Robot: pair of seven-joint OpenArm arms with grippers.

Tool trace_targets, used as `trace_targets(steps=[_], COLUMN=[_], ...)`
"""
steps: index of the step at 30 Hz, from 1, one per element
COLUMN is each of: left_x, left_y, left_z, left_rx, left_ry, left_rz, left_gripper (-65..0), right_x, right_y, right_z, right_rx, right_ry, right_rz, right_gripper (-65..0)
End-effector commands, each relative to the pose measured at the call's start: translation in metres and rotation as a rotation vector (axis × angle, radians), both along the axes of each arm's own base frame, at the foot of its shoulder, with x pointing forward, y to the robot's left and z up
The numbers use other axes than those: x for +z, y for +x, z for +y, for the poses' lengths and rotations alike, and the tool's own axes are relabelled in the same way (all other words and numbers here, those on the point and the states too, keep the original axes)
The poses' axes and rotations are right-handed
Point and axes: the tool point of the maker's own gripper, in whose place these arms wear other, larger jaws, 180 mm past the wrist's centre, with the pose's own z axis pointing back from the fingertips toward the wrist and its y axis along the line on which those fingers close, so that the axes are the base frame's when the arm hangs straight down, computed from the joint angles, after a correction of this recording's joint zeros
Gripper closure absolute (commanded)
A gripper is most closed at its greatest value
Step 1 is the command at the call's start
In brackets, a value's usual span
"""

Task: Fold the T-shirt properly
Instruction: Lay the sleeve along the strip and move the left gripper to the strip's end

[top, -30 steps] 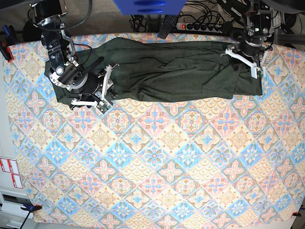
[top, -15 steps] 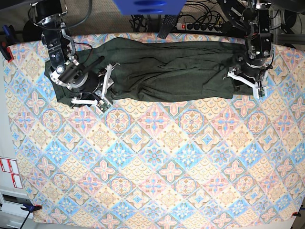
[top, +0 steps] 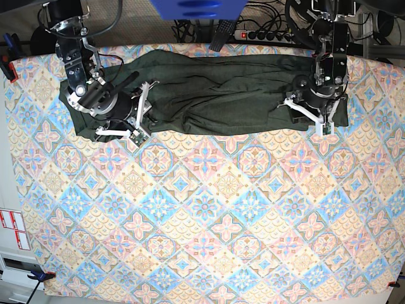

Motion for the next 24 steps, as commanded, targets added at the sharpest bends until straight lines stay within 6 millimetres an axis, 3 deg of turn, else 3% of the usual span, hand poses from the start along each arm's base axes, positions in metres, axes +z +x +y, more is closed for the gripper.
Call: trace_targets(steps=[1,3,6,9,15,18,24], left_x=[0.01,0.01,0.012,0.016,0.06,0.08,0.081], left_y=[0.009,0.009,0.011,0.012,0.012,0.002,-0.026], left_z=[0.003,0.003,0.007,0.006,0.028,0.049,0.078], left_rx=[-0.005,-0.005,0.004,0.003,0.046,0.092,0.203], left_ry=[0.013,0.013,0.016,0.016,0.055,0.095,0.121], left_rz=[-0.042,-0.042,-0.049,-0.061,-0.171,-0.209,-0.185], left_gripper=[-26.8,-19.4,-0.9,0.0,0.0,0.0,0.0], right_x=[0.011,0.011,0.012,0.012,0.012,0.012,0.012], right_y=[0.008,0.008,0.009,0.009,0.009,0.009,0.01], right_z=[0.001,0.001,0.0,0.0,0.0,0.0,0.0], right_rx=[0.004,0.004,0.002,0.002,0.002,0.001,0.002], right_ry=[0.016,0.017,0.017,0.017,0.017,0.016,0.017], right_rz=[-0.04,-0.043,-0.044,-0.044,-0.044,-0.044,-0.047], right_gripper=[-19.2,-19.2,-19.2,-19.2,-19.2,-19.2,-19.2])
